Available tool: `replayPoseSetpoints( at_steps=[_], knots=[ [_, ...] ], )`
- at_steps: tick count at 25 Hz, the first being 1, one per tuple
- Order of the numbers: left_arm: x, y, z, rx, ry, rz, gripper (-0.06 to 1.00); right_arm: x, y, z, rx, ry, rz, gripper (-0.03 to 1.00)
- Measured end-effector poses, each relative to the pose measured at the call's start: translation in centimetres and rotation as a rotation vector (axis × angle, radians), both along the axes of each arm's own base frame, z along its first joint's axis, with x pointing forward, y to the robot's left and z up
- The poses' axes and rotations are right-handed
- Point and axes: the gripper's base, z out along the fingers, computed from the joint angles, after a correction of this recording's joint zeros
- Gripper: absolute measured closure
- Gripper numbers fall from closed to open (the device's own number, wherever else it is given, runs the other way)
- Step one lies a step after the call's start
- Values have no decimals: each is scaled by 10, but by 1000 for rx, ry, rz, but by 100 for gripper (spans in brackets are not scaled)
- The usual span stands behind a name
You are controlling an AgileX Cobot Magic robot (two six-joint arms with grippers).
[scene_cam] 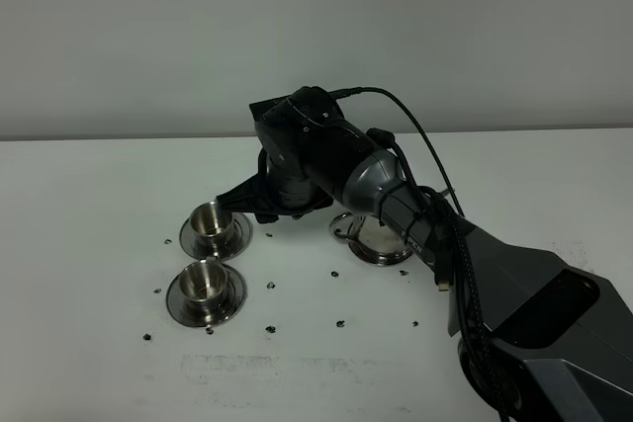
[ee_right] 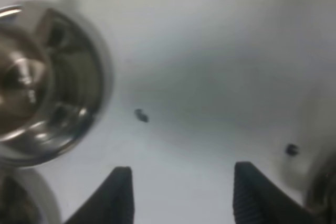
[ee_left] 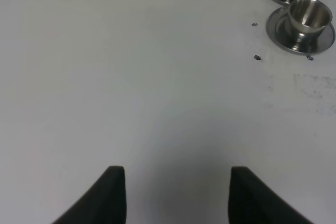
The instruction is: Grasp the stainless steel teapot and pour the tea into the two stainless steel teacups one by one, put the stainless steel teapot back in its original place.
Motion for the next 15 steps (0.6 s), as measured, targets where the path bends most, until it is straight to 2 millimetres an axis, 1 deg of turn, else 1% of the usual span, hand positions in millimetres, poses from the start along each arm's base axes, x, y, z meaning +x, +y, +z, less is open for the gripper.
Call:
replayPoseSetpoints(
  at_steps=[4,15],
  knots=[
    [0,0,0,0,0,0,49,1,-3,0,-10,-3,-47,55],
    [0,0,0,0,0,0,49,-1,-4,0,-5,10,-108,55]
  ],
)
